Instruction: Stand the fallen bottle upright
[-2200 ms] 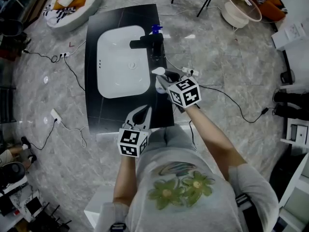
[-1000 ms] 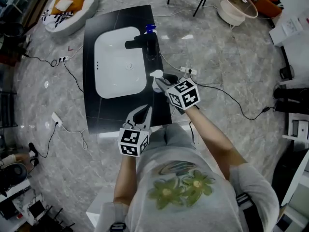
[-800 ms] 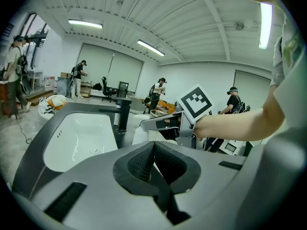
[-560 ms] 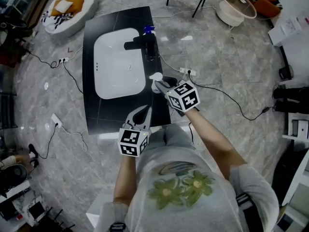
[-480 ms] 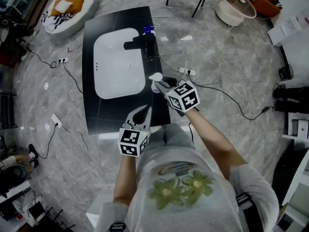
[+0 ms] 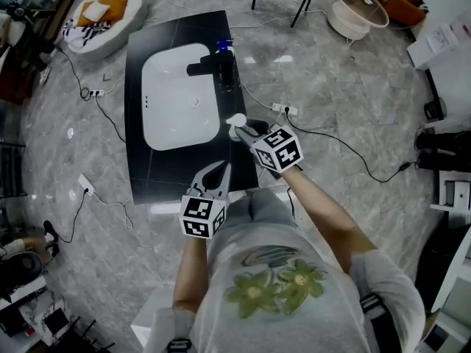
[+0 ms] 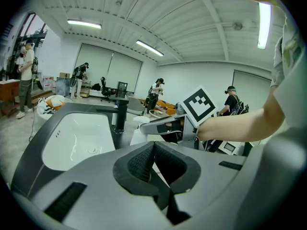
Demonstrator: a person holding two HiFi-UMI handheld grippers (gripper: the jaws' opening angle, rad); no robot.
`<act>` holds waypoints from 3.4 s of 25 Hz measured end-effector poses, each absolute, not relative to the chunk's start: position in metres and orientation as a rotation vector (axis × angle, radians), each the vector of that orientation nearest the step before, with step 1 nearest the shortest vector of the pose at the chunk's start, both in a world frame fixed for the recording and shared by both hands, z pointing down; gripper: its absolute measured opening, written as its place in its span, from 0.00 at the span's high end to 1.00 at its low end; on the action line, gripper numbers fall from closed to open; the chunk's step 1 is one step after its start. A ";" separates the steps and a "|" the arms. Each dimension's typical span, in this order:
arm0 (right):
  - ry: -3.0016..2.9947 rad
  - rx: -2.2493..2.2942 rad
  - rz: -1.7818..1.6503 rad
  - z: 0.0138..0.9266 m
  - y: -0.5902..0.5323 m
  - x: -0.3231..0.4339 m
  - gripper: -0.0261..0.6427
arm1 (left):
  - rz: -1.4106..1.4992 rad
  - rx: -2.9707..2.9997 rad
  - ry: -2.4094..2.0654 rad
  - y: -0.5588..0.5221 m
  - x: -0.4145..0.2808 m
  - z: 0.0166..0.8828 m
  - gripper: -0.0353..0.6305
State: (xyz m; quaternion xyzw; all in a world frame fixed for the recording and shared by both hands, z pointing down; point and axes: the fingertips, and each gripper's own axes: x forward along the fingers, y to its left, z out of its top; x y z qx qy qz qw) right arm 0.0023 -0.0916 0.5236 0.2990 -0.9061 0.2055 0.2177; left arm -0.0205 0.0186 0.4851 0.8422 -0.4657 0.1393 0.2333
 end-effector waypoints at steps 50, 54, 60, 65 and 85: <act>-2.638 0.607 0.728 0.485 0.008 0.028 0.83 | 0.339 2.254 -1.320 0.045 0.007 0.454 0.92; -2.739 0.623 0.733 0.459 0.018 0.039 0.86 | 0.327 2.267 -1.299 0.042 0.017 0.447 0.92; -2.780 0.636 0.719 0.446 0.028 0.054 0.89 | 0.333 2.296 -1.280 0.037 0.028 0.437 0.92; -2.789 0.628 0.691 0.443 0.030 0.062 0.90 | 0.322 2.305 -1.280 0.035 0.033 0.430 0.92; -2.858 0.564 0.626 0.418 0.048 0.063 0.90 | 0.276 2.310 -1.260 0.044 0.037 0.418 0.92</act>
